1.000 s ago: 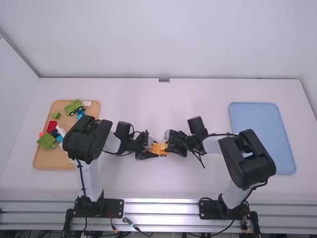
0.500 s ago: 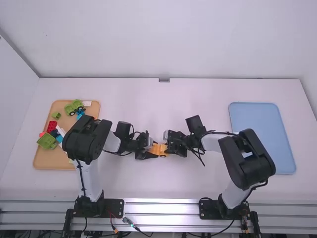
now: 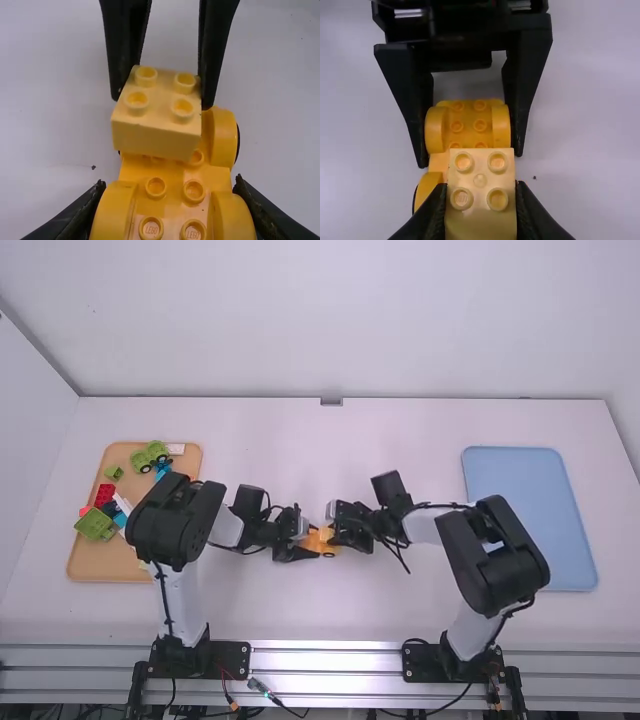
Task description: Assemble lego blocks to make yellow taxi
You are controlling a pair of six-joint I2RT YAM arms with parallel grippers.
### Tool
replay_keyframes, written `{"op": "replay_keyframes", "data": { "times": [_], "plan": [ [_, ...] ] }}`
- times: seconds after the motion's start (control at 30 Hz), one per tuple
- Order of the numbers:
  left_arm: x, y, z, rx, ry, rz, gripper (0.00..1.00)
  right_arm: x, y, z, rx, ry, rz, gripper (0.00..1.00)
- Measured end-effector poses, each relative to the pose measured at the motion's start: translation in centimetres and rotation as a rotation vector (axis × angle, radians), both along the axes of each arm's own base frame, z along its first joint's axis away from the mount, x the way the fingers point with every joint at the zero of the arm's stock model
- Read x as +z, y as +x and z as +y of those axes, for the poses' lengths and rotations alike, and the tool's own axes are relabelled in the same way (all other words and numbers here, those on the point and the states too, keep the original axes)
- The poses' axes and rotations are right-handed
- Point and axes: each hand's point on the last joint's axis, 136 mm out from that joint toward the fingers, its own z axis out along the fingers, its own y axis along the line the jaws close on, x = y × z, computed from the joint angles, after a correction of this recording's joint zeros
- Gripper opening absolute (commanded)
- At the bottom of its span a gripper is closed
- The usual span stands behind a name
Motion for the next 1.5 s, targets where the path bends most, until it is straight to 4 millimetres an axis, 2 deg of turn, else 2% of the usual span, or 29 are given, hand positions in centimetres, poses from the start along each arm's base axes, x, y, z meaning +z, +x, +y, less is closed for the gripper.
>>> {"op": "replay_keyframes", "data": {
  "times": [0.33,0.93,1.0,1.03,1.17,1.2,1.27,1.4,1.5],
  "plan": [
    [0.06,0.02,-0.05,-0.006,0.000,0.015,0.53,0.11,-0.83,-0.34,0.036,-0.045,0.072,0.03],
    [0.04,0.03,-0.05,-0.009,0.002,0.009,0.56,-0.28,-0.94,0.06,0.066,-0.077,0.026,0.04],
    [0.06,0.05,-0.05,-0.008,0.001,0.010,0.57,-0.28,-0.94,0.06,0.066,-0.077,0.026,0.08],
    [0.09,0.07,-0.06,-0.006,0.000,0.012,0.57,-0.28,-0.93,0.05,0.066,-0.077,0.027,0.16],
    [0.11,0.11,-0.07,-0.002,-0.002,0.017,0.58,-0.26,-0.89,0.01,0.065,-0.077,0.027,0.33],
    [0.11,0.11,-0.07,-0.002,-0.001,0.017,0.58,-0.26,-0.88,0.01,0.064,-0.077,0.028,0.34],
    [0.10,0.10,-0.07,-0.002,-0.001,0.019,0.58,-0.26,-0.93,0.01,0.065,-0.077,0.030,0.47],
    [0.11,0.12,-0.07,-0.001,-0.002,0.019,0.58,-0.21,-1.04,0.06,0.069,-0.073,0.033,0.56],
    [0.11,0.11,-0.07,-0.001,-0.002,0.020,0.58,-0.18,-1.00,0.10,0.070,-0.071,0.029,0.58]
  ]
}}
